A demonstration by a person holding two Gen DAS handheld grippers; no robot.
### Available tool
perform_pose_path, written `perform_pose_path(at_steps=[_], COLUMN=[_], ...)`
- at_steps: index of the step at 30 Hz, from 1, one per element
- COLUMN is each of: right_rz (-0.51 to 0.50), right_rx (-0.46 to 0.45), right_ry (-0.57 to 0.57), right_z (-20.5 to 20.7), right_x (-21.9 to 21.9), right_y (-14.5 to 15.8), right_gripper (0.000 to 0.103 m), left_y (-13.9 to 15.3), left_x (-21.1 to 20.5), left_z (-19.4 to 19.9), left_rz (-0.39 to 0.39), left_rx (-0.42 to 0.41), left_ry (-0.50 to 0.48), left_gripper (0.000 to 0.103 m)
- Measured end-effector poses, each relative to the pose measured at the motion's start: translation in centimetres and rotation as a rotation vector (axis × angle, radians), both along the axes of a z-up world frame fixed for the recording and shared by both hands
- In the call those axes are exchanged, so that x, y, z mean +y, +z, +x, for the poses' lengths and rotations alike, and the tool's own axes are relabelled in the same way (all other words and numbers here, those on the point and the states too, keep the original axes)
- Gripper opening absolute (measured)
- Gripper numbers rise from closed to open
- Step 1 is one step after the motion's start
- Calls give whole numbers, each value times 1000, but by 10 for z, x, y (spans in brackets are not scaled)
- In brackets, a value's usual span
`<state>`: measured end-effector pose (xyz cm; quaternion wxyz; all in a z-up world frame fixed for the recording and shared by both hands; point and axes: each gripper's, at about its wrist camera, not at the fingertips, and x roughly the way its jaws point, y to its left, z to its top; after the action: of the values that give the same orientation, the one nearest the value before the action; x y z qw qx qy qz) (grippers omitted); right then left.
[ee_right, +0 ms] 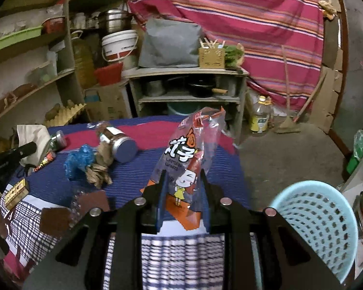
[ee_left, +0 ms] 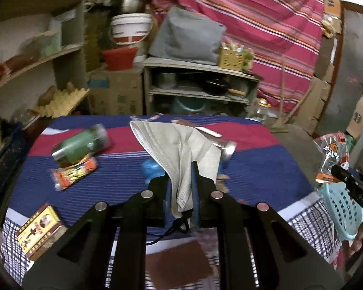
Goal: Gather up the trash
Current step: 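Carry the beige cloth and snack bag over the blue basket with both grippers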
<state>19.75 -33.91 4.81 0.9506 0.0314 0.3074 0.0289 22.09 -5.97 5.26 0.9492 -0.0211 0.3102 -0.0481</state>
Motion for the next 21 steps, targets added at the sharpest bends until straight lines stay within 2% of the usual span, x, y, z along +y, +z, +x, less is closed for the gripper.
perform_pose_path(at_steps=[5,13,16,21], right_rz=[-3,21,22,30], right_rx=[8,19,25,43], right_ry=[-65,-174,-206,-251], right_z=[-19,-55,-64,-75], right_x=[-42,-108,-126,-154], right_y=[-4,-16,-22,-36], right_gripper=[25,25,25,25], left_y=[1,-3,-7,-21], left_x=[-43,-114,-138,-183], left_z=[-8,-21,-22,-22], left_rz=[16,-18,-39,-30], left_rx=[-12,-7,3,29], left_ry=[-82,-237,-280,-343], left_gripper=[13,13,13,13])
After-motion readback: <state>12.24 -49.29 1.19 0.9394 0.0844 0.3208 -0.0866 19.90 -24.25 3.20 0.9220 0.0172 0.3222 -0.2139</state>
